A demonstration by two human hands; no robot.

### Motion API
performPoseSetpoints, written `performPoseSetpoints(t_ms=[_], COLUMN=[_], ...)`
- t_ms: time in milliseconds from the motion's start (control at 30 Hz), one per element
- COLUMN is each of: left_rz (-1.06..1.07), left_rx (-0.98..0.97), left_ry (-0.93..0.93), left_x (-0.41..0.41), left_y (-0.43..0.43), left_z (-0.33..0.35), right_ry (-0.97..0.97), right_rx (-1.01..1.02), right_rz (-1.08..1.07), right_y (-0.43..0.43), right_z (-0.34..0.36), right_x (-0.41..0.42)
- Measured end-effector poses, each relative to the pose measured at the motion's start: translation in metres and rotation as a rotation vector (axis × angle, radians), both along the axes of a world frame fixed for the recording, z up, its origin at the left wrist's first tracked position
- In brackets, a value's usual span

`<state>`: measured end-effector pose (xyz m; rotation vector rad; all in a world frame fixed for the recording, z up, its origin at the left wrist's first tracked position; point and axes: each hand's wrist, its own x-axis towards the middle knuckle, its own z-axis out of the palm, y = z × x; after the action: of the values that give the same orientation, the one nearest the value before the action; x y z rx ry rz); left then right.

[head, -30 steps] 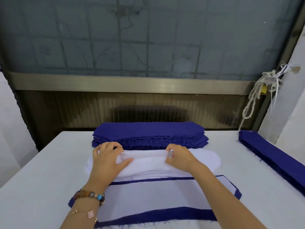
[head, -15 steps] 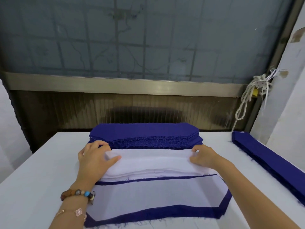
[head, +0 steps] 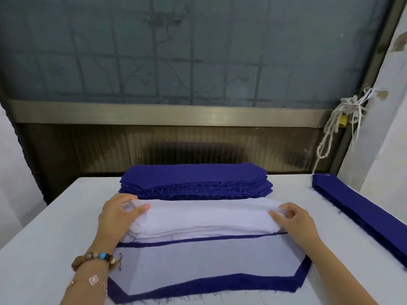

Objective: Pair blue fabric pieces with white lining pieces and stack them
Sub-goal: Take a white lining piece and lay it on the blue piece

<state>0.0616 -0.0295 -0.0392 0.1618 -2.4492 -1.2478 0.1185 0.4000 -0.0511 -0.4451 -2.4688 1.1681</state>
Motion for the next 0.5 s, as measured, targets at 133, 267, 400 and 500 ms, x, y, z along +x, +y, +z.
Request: performPoseSetpoints(t_ms=[133,267,400,500], left_rz=[-0.007,-0.051,-0.031,0.019], left_rx=[0.025,0.111,0.162,0.161], left_ry=[0.085,0.140,0.217,0.261], left_x=[0.001,0.006,0.006,0.007], left_y=[-0.005,-0.006,-0.005,-0.003], left_z=[0.000,-0.001,0.001,0.003], right_ry=[0.099,0.125,0.208,0.255], right_rx=[-0.062,-0.114,-0.187,-0.218], right_rz=[-0.023,-0.002,-0.016,-0.077], right_y=[0.002,0.005,0.002,0.001], right_z=[-0.004,-0.004,0.003,0.008], right_x=[0.003,0.002,0.004,0.006])
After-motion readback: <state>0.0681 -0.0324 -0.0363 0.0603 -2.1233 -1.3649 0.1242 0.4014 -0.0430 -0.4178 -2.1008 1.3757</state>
